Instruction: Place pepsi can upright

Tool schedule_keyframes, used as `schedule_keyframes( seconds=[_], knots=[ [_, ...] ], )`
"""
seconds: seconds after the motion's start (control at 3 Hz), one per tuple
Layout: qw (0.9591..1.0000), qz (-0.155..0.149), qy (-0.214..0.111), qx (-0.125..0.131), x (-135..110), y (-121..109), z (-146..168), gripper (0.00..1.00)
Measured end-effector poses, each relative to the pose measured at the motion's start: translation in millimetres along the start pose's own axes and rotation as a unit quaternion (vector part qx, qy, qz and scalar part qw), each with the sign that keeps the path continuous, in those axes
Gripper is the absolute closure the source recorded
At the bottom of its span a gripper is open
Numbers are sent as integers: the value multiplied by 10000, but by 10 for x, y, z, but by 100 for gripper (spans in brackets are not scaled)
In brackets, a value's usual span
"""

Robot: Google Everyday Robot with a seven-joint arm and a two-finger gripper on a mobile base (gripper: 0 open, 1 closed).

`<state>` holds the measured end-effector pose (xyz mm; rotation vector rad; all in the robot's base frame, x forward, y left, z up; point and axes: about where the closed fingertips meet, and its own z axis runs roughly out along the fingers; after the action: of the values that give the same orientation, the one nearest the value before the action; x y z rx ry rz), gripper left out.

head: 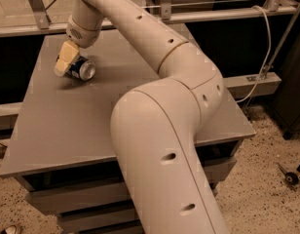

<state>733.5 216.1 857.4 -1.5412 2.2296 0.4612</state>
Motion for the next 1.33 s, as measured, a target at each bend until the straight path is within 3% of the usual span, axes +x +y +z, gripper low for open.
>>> schedule_keyframes(
  seconds=[0.33, 0.67, 1.33],
  knots=[
    [9994, 45, 332, 125, -61, 14, 150, 0],
    [9975, 25, 611, 356, -125, 3, 214, 13],
    [9925, -33, 943, 777, -202, -17, 200, 60]
  ],
)
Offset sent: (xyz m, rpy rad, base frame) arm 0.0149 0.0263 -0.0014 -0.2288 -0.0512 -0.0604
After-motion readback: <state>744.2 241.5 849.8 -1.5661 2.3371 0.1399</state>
